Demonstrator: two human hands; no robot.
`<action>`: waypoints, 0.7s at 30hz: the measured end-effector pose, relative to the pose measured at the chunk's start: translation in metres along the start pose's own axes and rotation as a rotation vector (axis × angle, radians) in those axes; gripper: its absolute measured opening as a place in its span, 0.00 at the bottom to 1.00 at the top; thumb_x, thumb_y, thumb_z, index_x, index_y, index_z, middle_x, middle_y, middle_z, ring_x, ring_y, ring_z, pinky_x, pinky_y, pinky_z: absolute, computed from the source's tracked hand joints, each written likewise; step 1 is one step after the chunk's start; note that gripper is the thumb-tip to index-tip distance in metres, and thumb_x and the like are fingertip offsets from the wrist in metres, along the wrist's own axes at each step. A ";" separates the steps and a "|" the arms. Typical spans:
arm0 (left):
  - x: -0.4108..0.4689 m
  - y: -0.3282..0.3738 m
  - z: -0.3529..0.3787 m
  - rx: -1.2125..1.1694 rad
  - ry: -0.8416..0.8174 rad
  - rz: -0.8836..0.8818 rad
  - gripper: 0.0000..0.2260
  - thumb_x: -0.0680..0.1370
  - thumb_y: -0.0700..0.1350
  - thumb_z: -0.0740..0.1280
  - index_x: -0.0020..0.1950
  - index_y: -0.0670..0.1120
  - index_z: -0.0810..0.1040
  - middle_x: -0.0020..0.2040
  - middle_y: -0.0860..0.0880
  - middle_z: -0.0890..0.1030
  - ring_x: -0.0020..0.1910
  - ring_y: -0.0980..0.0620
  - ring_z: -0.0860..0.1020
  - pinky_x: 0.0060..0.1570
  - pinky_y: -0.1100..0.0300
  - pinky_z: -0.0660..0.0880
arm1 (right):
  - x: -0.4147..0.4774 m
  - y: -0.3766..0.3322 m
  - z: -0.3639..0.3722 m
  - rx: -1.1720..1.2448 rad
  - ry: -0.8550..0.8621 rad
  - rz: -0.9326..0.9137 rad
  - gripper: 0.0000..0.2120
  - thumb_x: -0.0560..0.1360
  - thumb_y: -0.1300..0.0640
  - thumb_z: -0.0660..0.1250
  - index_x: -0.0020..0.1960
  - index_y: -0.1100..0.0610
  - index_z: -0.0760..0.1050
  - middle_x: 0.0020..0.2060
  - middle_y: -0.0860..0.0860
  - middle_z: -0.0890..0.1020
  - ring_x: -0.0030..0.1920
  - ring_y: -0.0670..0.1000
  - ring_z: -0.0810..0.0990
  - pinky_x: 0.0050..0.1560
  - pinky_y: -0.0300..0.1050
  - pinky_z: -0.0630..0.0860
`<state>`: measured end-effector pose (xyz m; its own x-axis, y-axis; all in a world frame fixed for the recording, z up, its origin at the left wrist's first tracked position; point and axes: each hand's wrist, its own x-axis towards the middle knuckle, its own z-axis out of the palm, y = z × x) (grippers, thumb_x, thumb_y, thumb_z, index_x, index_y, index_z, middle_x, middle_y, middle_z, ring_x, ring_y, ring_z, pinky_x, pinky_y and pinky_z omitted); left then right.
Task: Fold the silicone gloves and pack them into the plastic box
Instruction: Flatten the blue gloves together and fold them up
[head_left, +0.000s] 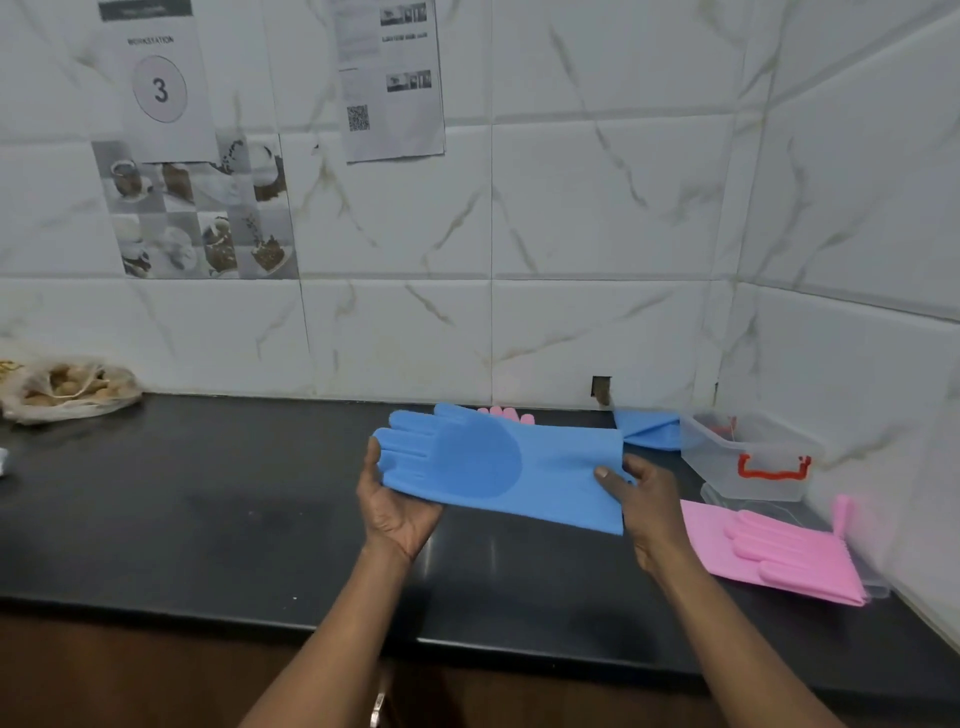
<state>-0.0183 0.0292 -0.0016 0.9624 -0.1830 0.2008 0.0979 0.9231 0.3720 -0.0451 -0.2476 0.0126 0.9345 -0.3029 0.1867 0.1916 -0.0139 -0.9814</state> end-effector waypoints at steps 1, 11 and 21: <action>0.000 0.002 0.002 0.006 0.029 -0.010 0.25 0.74 0.58 0.69 0.64 0.43 0.78 0.58 0.43 0.83 0.59 0.43 0.81 0.66 0.44 0.71 | 0.001 0.002 0.000 -0.008 0.015 0.007 0.11 0.74 0.60 0.72 0.55 0.52 0.79 0.52 0.51 0.84 0.51 0.55 0.83 0.53 0.58 0.81; 0.004 0.015 -0.042 1.048 0.656 -0.100 0.04 0.75 0.35 0.69 0.48 0.35 0.80 0.47 0.37 0.83 0.41 0.43 0.82 0.39 0.54 0.79 | 0.003 0.045 0.005 -0.537 0.032 0.177 0.25 0.75 0.59 0.70 0.70 0.62 0.70 0.66 0.59 0.75 0.62 0.58 0.75 0.63 0.51 0.73; 0.007 0.030 -0.072 1.142 0.715 0.115 0.06 0.72 0.36 0.72 0.48 0.39 0.82 0.45 0.37 0.85 0.45 0.38 0.84 0.48 0.41 0.82 | -0.002 0.059 0.007 -0.574 0.083 0.027 0.18 0.76 0.59 0.69 0.65 0.60 0.76 0.62 0.54 0.79 0.65 0.56 0.73 0.65 0.53 0.73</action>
<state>0.0092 0.0797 -0.0547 0.9051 0.4134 -0.0999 0.0812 0.0626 0.9947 -0.0333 -0.2412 -0.0457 0.9059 -0.3834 0.1797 -0.0471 -0.5129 -0.8572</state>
